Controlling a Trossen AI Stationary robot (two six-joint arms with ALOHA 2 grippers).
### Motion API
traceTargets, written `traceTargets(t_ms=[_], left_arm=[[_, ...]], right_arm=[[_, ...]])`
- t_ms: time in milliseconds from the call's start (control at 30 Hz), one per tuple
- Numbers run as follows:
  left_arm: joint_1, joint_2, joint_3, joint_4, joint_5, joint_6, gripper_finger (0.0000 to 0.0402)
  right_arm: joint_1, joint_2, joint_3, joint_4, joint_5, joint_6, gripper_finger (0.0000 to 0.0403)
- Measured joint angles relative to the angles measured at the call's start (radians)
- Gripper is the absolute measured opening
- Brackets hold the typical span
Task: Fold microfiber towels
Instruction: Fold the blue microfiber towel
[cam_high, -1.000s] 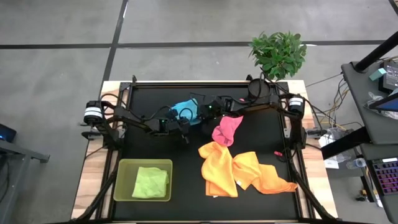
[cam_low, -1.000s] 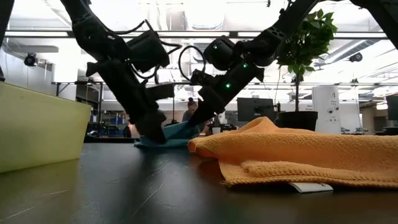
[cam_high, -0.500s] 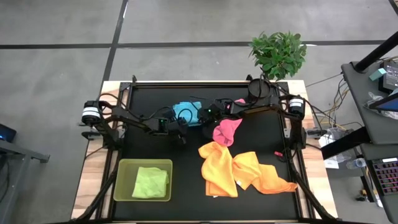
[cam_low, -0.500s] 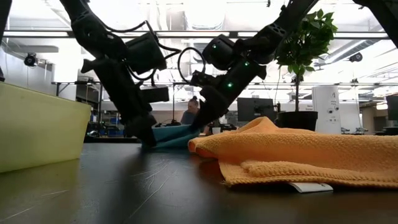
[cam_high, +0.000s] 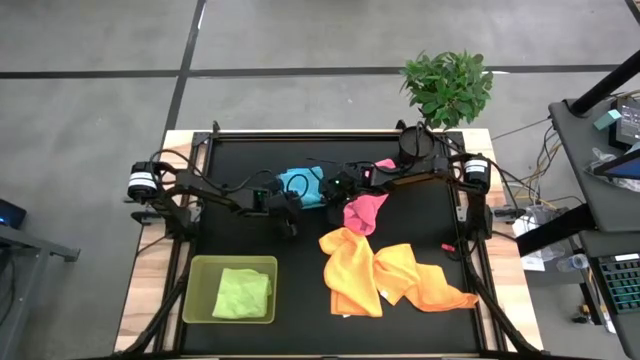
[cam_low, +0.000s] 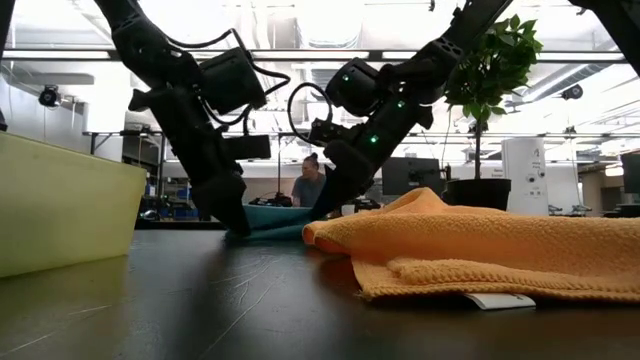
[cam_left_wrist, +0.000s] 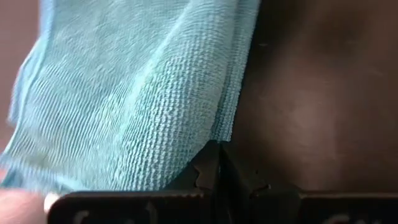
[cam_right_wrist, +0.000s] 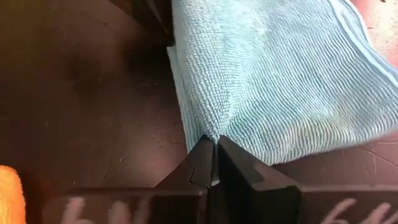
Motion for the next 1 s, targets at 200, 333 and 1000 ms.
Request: traceTargets(t_ms=[200,333,1000], left_arm=[[-0.001,-0.052,-0.001,-0.050,0.046,0.041,0.0000],[-0.001,-0.096,-0.004,-0.077,0.048,0.051,0.0000],[-0.002,-0.331,-0.037,-0.141,0.093,0.049,0.0000]], right_arm=[[0.006,0.000,0.000,-0.022,-0.005,0.002,0.0056],[0.006,0.000,0.005,-0.052,-0.005,0.011,0.0095],[0.005,-0.010,0.065,-0.056,-0.005,-0.053,0.0104]])
